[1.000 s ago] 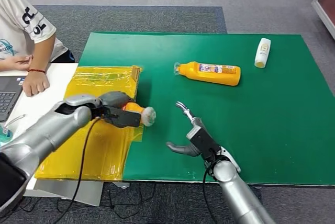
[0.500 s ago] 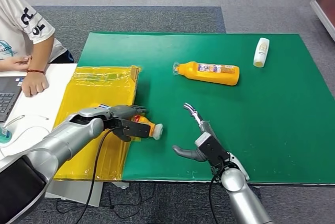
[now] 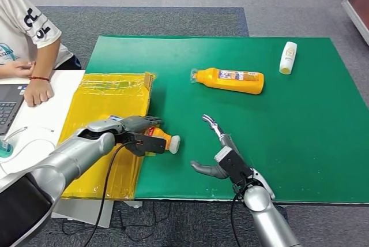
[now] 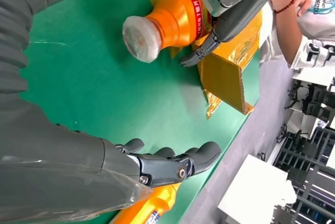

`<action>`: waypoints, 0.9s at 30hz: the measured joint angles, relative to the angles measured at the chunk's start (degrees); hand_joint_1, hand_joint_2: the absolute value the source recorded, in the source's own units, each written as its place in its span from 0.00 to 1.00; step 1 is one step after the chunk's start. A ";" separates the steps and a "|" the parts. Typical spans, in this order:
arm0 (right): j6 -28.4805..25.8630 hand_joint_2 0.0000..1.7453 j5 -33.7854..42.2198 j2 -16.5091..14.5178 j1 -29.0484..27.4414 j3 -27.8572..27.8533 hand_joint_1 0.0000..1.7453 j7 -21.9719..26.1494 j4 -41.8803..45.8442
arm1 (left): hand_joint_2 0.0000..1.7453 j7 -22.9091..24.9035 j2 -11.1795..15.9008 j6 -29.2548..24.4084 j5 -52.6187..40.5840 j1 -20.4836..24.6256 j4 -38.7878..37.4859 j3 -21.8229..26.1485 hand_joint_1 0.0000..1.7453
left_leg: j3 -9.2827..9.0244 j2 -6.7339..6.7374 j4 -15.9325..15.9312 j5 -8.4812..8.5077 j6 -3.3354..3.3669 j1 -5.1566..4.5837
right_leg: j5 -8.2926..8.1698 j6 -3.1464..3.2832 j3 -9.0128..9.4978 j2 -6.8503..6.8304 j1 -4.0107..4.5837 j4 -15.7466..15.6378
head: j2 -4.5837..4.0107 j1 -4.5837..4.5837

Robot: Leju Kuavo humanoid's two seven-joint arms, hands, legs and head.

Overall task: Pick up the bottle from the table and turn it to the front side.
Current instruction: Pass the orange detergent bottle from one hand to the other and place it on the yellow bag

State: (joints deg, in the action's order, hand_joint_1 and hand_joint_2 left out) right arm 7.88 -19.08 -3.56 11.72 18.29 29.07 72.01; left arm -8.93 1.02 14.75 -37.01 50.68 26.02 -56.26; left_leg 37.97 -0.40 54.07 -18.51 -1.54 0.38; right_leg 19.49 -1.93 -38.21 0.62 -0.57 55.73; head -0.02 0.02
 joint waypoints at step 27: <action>-0.51 1.00 -0.50 0.37 -1.95 -2.40 0.00 1.68 -2.07 | 1.00 -26.44 0.16 -1.21 20.04 -20.06 25.58 24.55 0.00 | 0.02 -0.01 0.00 -0.10 0.07 -0.01 | 0.10 -0.06 0.02 0.00 0.00 0.00 | 0.00 0.01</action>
State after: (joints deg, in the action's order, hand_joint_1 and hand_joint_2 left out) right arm 7.37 -19.58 -3.19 9.77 15.88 30.75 69.94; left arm -35.37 1.18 13.54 -16.97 30.62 51.59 -31.71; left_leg 38.00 -0.41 54.07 -18.61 -1.47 0.37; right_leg 19.59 -1.99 -38.19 0.62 -0.57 55.73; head -0.02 0.02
